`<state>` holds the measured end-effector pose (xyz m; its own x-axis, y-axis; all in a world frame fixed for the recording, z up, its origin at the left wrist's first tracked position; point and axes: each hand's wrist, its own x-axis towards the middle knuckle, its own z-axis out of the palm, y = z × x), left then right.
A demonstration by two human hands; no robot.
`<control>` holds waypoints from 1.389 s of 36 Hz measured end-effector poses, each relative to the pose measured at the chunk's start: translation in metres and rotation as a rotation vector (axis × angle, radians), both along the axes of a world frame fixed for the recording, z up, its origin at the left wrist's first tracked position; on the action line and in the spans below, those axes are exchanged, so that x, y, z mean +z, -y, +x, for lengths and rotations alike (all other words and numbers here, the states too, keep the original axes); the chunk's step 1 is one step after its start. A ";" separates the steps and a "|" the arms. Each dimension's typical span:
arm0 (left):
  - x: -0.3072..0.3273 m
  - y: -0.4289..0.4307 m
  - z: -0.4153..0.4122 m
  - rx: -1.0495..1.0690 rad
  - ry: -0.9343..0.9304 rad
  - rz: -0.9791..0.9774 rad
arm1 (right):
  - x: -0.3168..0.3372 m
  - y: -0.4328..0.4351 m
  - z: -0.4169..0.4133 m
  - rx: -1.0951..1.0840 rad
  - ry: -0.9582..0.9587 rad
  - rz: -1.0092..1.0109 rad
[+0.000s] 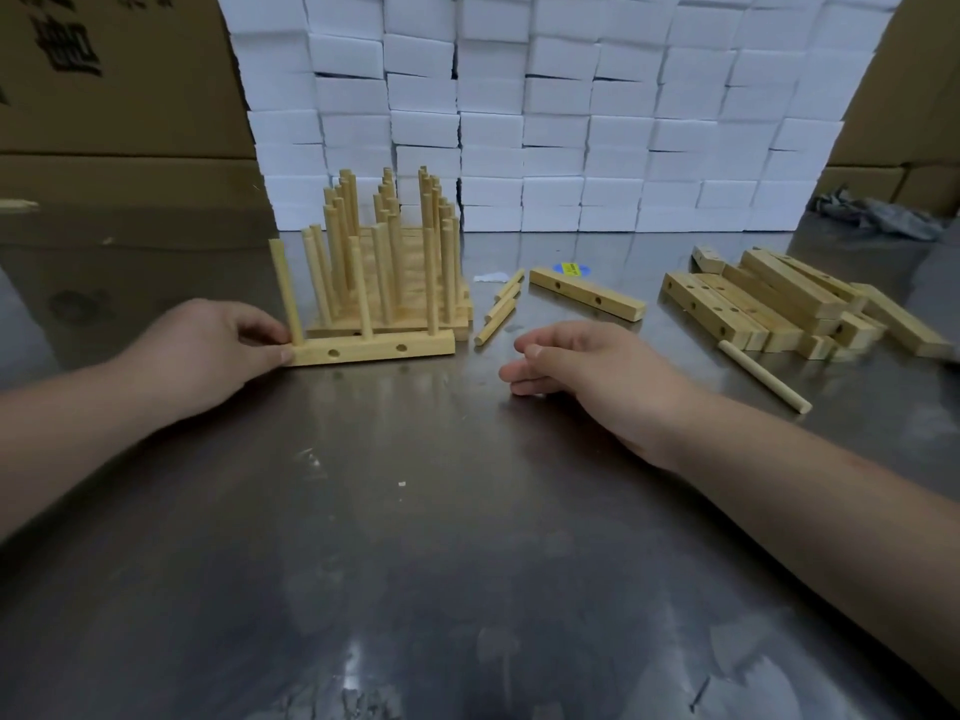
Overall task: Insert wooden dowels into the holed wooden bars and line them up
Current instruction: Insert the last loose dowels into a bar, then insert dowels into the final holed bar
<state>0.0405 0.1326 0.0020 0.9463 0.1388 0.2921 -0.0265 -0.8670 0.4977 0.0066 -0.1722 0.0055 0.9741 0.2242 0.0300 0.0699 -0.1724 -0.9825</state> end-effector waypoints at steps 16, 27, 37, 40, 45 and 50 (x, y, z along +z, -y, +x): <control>0.007 0.063 -0.014 0.127 0.087 0.213 | 0.006 0.011 0.007 -0.223 0.223 -0.353; 0.008 0.159 -0.043 -0.327 -0.052 0.206 | 0.002 0.063 0.049 -0.255 0.205 -1.171; -0.007 0.185 -0.025 -0.362 0.000 0.335 | -0.001 0.055 0.052 -0.520 0.317 -1.148; -0.006 0.187 -0.025 -0.395 0.005 0.385 | 0.000 0.056 0.052 -0.525 0.348 -1.133; 0.001 0.202 -0.013 -0.381 -0.085 0.487 | -0.006 0.059 0.054 -0.365 0.254 -1.140; 0.008 0.224 0.007 -0.262 -0.281 0.561 | -0.004 0.059 0.053 -0.498 0.269 -1.125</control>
<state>0.0476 -0.0914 0.0097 0.9785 -0.2061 -0.0087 -0.2061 -0.9785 -0.0071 0.0594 -0.2316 0.0016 0.9528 -0.1350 0.2721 -0.0687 -0.9684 -0.2397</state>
